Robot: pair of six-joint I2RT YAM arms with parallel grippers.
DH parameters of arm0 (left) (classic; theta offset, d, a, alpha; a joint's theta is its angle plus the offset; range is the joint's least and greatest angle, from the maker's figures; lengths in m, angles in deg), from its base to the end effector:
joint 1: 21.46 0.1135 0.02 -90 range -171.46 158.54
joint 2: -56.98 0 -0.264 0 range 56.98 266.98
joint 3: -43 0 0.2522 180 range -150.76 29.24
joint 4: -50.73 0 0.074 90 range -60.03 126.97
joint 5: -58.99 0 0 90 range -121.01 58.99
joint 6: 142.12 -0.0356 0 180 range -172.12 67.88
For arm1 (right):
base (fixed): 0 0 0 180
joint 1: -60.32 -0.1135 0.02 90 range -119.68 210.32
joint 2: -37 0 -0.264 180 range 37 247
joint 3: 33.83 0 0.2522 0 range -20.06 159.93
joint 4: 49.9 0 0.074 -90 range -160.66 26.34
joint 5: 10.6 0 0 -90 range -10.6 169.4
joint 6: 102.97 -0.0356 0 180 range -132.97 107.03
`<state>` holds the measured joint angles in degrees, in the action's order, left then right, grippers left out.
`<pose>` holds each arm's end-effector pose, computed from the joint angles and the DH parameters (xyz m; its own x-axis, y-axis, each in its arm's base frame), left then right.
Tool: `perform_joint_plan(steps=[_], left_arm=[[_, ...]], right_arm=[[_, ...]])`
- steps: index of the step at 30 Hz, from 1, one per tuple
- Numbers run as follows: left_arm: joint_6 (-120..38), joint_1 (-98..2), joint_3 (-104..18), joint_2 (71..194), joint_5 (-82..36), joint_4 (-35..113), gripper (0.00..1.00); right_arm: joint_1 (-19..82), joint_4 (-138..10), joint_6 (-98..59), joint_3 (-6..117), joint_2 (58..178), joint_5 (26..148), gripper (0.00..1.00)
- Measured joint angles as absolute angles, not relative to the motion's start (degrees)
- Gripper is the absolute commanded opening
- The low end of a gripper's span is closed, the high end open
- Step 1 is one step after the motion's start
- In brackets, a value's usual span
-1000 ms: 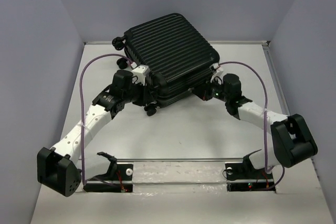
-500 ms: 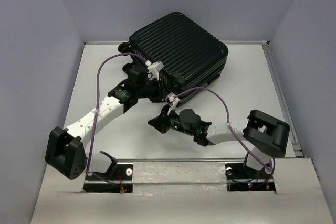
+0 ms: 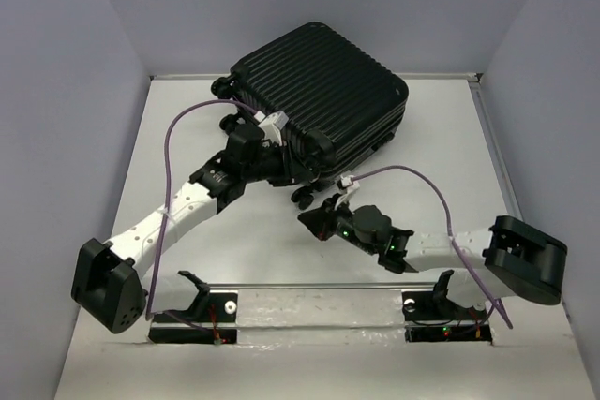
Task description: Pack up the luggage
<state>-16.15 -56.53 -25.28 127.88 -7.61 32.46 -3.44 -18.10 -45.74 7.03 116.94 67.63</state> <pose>0.2253 -0.1754 0.3134 -0.7243 -0.1502 -0.6729 0.5011 0.5557 -0.6634 0.1293 0.2458 0.2007 -0.4740 0.2369 -0.8481 -0.6328 0.5781 0.5152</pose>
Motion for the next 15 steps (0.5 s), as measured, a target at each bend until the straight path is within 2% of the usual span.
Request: perform_joint_plan(steps=[3, 6, 15], left_arm=[[-16.3, -56.1, -23.6, 126.5, -8.2, 32.9, 0.06], [-15.9, -56.1, -21.9, 126.4, -7.5, 35.5, 0.06], [-11.2, -56.4, -17.5, 126.2, -4.9, 45.0, 0.06]], right_arm=[[1.8, -23.0, -47.7, 0.8, 110.7, 67.3, 0.53], [7.2, -29.1, -47.7, -0.7, 107.9, 66.5, 0.59], [10.9, -34.5, -43.1, 7.7, 109.7, 66.3, 0.60]])
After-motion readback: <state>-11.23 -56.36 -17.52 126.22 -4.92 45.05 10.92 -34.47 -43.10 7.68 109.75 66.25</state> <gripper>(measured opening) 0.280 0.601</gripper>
